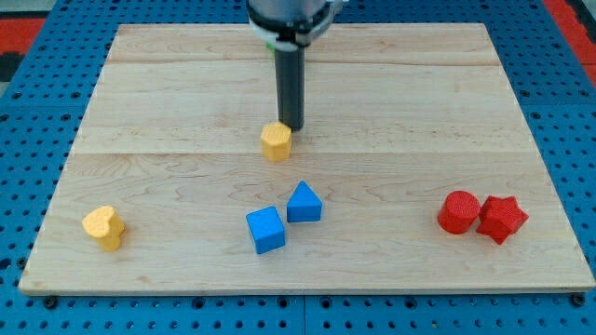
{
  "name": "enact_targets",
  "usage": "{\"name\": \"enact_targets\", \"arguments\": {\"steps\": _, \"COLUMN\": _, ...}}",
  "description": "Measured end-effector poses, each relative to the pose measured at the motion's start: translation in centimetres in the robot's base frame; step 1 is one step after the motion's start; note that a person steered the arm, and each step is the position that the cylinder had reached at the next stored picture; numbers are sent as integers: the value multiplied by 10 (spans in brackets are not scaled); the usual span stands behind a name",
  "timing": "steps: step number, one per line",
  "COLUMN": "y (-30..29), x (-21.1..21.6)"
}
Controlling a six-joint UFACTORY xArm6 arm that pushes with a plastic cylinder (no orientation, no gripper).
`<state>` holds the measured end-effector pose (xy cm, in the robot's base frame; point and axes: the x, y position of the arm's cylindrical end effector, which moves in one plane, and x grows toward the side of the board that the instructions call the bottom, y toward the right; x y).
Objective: Move the blue blocks near to the hexagon
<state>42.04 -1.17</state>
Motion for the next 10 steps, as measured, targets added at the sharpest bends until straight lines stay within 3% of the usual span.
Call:
{"name": "enact_targets", "arguments": {"steps": 1, "y": 16, "x": 3}}
{"name": "enact_targets", "arguments": {"steps": 2, "y": 105, "x": 40}}
{"name": "enact_targets", "arguments": {"steps": 3, "y": 125, "x": 149}}
{"name": "enact_targets", "arguments": {"steps": 4, "y": 56, "x": 172}}
{"name": "enact_targets", "arguments": {"steps": 5, "y": -2, "x": 171}}
{"name": "enact_targets", "arguments": {"steps": 6, "y": -49, "x": 133}}
{"name": "enact_targets", "arguments": {"steps": 7, "y": -79, "x": 99}}
{"name": "enact_targets", "arguments": {"steps": 8, "y": -72, "x": 75}}
{"name": "enact_targets", "arguments": {"steps": 9, "y": -51, "x": 154}}
{"name": "enact_targets", "arguments": {"steps": 10, "y": 2, "x": 154}}
